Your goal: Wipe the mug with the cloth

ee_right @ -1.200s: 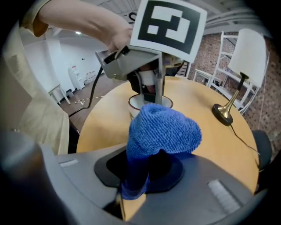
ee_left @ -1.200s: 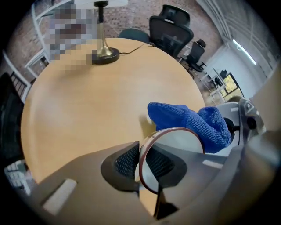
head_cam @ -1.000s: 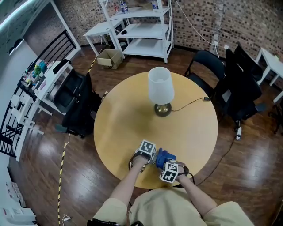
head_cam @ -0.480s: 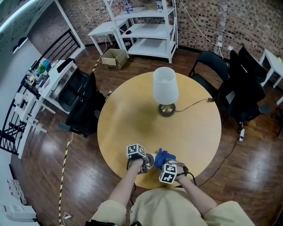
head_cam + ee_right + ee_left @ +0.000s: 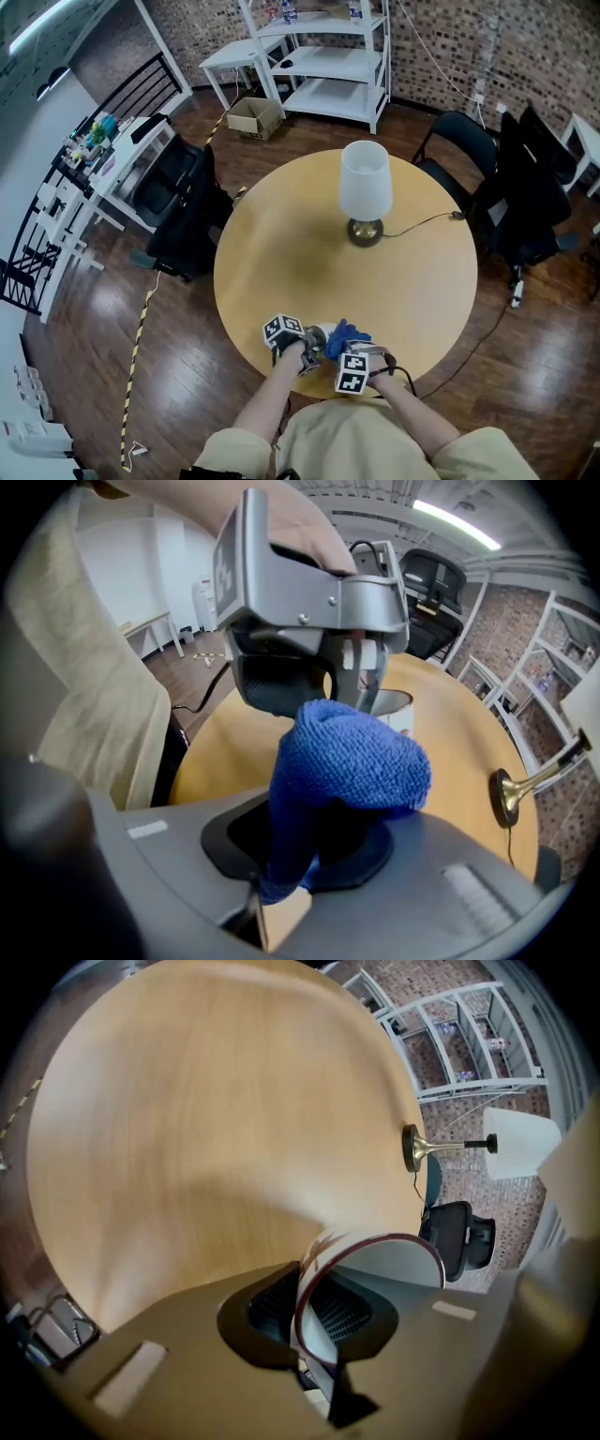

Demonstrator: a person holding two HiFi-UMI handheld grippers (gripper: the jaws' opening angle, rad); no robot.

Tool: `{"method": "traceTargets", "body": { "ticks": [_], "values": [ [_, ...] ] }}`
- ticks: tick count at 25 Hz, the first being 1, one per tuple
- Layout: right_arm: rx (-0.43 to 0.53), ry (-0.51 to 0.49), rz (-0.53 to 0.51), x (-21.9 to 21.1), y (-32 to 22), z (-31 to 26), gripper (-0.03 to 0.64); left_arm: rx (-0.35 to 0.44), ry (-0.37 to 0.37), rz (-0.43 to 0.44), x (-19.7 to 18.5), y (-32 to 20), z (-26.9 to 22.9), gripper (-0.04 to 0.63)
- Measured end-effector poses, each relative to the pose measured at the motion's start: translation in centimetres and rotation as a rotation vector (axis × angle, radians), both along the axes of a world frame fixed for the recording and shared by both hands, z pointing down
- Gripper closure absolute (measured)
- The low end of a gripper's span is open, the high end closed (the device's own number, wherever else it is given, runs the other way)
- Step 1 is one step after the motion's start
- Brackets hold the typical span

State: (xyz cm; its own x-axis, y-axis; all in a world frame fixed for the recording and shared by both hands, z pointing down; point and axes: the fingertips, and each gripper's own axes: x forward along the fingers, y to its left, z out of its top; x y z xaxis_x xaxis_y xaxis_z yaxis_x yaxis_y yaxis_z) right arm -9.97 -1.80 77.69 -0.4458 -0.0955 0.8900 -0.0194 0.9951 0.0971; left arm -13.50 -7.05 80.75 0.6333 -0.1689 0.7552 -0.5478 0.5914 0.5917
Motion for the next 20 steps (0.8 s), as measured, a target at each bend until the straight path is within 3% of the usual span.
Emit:
{"method": "traceTargets", "body": {
  "ticks": [7, 12, 14, 16, 20],
  "values": [
    [0.046, 0.111, -0.217, -0.6, 1.3, 0.9, 0.535, -0.001, -0.013, -0.032, -0.9, 0.3, 0.4, 0.569],
    [0.033, 0.171, -0.386, -0.9, 2.7, 1.9, 0.536, 0.005, -0.032, -0.007, -1.0, 0.1, 0.3, 0.569],
    [-0.012, 0.125, -0.359, -0.8, 2.8, 1.5, 0.535, 0.004, -0.014, -0.012, -0.9, 0.1, 0.2, 0.569],
    [-0.090, 0.036, -0.267, -0.2, 2.4, 0.6, 0.535, 0.001, 0.034, -0.043, -0.5, -0.1, 0.0, 0.572],
    [-0.236, -0.179, 0.055, 2.2, -0.1, -1.9, 0.535, 0.004, 0.071, -0.091, 0.5, -0.5, -0.2, 0.561]
  ]
}}
